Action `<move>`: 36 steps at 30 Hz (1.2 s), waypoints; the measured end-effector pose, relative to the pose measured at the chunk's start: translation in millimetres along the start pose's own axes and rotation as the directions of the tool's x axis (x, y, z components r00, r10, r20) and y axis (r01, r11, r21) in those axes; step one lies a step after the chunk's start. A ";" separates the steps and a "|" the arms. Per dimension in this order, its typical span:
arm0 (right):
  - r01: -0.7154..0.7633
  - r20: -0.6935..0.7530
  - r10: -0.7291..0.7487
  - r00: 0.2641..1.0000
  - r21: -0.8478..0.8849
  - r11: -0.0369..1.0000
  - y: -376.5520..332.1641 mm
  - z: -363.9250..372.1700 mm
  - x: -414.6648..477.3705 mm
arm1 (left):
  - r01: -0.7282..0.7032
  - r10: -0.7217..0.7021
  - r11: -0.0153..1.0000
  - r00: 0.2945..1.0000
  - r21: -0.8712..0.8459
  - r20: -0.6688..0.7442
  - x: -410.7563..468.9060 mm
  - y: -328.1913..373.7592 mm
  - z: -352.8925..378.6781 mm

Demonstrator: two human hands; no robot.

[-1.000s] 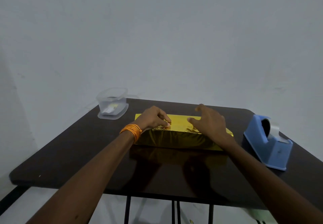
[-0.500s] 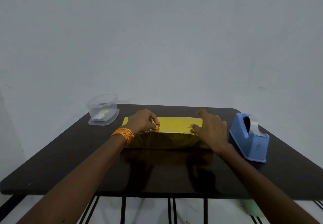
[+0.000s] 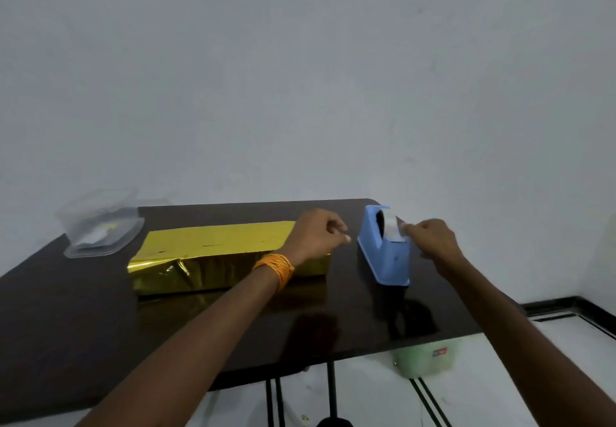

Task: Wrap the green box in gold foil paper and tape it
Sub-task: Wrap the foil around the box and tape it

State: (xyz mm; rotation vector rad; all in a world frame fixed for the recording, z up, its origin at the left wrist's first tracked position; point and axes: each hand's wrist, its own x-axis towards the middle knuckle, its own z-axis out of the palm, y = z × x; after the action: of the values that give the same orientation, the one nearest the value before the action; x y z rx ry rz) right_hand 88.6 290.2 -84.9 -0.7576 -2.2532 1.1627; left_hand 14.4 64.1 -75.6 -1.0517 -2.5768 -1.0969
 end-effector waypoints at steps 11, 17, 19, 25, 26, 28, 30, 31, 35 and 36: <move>-0.236 0.238 0.179 0.954 0.236 0.943 -5.2 0.1 5.9 | -0.004 0.003 1.000 0.998 0.010 0.055 33.0 27.1 87.3; -0.090 0.124 0.065 0.990 0.207 0.974 -24.0 -5.3 10.7 | 0.010 -0.007 0.998 0.999 -0.060 0.048 31.6 24.6 90.4; -0.083 0.113 0.059 0.992 0.217 0.973 -24.2 -6.4 9.4 | 0.014 -0.011 0.998 0.999 -0.063 0.044 31.2 24.5 90.9; -0.136 0.113 0.106 0.988 0.311 0.941 -10.4 -1.7 -14.6 | 0.015 -0.014 0.999 1.000 -0.048 0.025 29.7 27.7 89.8; -0.125 0.107 0.095 0.990 0.323 0.938 -8.6 -2.2 -18.9 | 0.015 -0.014 0.999 1.000 -0.049 0.024 29.6 27.4 90.5; -0.114 0.093 0.087 0.992 0.345 0.932 -4.8 -3.1 -25.3 | 0.021 -0.020 0.998 1.000 -0.055 0.024 29.2 26.8 91.7; -0.128 0.100 0.098 0.990 0.360 0.924 3.8 -1.7 -28.3 | 0.025 -0.025 0.998 1.000 -0.058 0.013 28.7 26.8 92.7; -0.131 0.103 0.100 0.990 0.364 0.922 9.4 0.2 -30.0 | 0.024 -0.024 0.998 1.000 -0.055 0.008 29.0 26.3 93.3; -0.039 0.041 0.028 0.999 0.300 0.953 26.2 6.1 -36.3 | 0.008 -0.008 0.999 1.000 -0.047 0.009 28.3 26.4 92.8; 0.011 0.011 -0.014 1.000 0.255 0.967 26.8 5.7 -36.6 | 0.009 -0.008 0.999 1.000 -0.044 0.012 28.6 25.6 93.1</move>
State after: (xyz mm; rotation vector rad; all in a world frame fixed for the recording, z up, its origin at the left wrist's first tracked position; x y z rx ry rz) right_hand 118.1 275.5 -116.5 -0.6335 -2.0609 1.4196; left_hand 21.9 155.5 -117.0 -1.0612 -2.5798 -1.1578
